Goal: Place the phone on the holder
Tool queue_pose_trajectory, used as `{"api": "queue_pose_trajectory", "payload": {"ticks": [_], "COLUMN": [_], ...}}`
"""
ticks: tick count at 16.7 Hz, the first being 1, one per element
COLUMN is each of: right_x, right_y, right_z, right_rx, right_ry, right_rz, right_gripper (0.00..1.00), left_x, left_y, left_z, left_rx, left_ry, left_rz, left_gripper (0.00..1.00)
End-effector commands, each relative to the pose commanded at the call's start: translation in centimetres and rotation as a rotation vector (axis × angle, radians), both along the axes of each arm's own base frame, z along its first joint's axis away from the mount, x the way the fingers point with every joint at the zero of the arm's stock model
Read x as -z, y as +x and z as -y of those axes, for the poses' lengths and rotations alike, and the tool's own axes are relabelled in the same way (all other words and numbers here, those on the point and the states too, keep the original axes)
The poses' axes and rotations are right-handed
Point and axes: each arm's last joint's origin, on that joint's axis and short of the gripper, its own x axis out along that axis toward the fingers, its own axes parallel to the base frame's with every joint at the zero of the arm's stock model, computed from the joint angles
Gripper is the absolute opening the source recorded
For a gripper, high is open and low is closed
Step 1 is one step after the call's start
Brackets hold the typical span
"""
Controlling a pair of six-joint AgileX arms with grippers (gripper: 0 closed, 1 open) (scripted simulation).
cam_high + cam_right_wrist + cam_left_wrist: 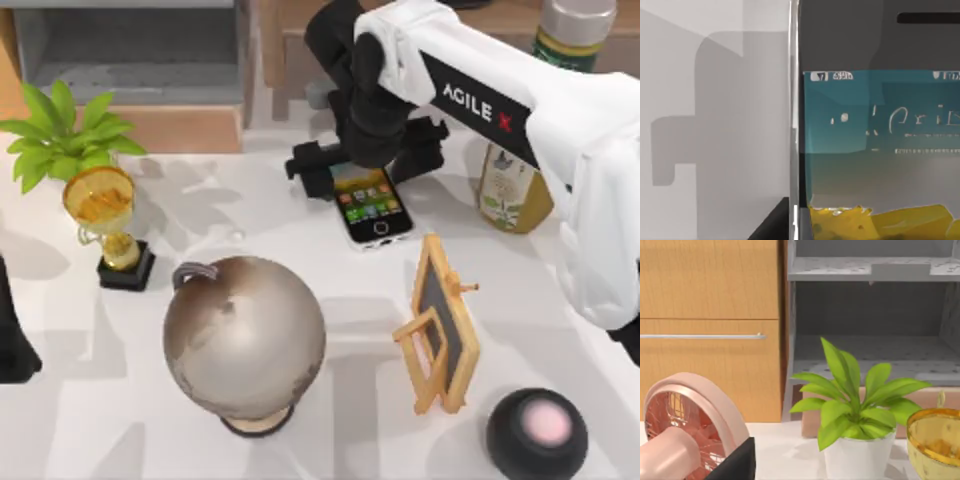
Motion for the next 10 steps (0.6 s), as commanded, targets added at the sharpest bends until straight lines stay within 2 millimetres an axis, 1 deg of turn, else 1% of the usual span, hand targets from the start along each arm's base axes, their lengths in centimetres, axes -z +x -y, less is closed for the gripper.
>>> {"api": "queue_pose_trajectory", "payload": {"ticks": [1,3,7,10], "right_x": [-2.0,-2.2,-3.8,-4.0], "right_y": [-0.3,-0.3,-0.3,-0.3], "right_z": [0.1,0.1,0.1,0.1], "right_rx": [0.000,0.001,0.000,0.000], "right_ry": [-0.006,-0.008,-0.006,-0.006], "right_rz": [0.020,0.017,0.020,0.020], "right_gripper": [0.00,0.00,0.00,0.00], "left_x": [0.0,0.0,0.0,0.0], "left_y": [0.0,0.0,0.0,0.0], "left_z": [0.0,0.0,0.0,0.0], "left_rx": [0.000,0.000,0.000,0.000], "left_ry": [0.000,0.000,0.000,0.000], "left_rz": [0.000,0.000,0.000,0.000], "left_gripper": [1.00,1.00,1.00,1.00]}}
